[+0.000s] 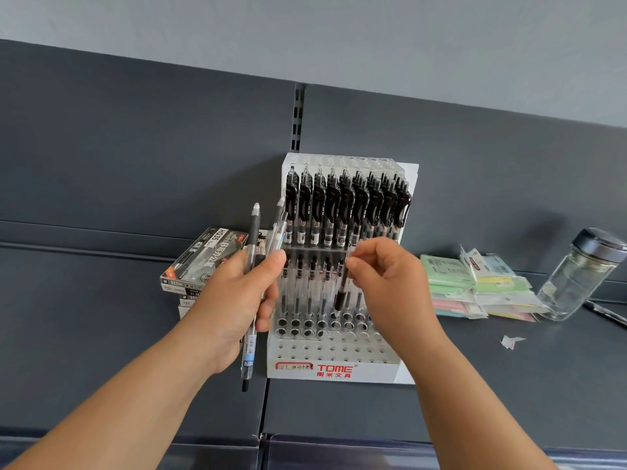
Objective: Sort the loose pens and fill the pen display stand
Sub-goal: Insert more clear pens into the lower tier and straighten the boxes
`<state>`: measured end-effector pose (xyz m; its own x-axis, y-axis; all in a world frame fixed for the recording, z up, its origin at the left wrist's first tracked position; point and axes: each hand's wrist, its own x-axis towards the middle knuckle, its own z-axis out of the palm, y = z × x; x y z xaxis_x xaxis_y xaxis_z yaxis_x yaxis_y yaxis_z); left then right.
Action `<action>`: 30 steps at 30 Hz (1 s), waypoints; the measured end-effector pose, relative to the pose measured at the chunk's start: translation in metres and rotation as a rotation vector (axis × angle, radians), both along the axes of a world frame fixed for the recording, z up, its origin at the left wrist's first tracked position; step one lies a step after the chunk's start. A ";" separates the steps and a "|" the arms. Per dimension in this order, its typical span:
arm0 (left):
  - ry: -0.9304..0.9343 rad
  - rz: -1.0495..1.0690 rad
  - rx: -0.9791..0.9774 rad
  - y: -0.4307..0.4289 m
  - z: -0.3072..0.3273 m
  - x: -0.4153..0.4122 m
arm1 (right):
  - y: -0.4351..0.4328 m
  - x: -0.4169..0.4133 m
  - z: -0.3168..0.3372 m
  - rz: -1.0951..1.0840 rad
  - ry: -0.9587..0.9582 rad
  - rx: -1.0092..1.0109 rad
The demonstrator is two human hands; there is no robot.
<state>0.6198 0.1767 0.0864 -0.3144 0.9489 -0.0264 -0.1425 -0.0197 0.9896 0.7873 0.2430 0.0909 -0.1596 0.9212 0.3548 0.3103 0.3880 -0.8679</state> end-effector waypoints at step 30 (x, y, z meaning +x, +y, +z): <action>0.030 -0.142 -0.008 -0.001 0.002 0.011 | -0.013 -0.005 0.017 0.269 0.519 -0.407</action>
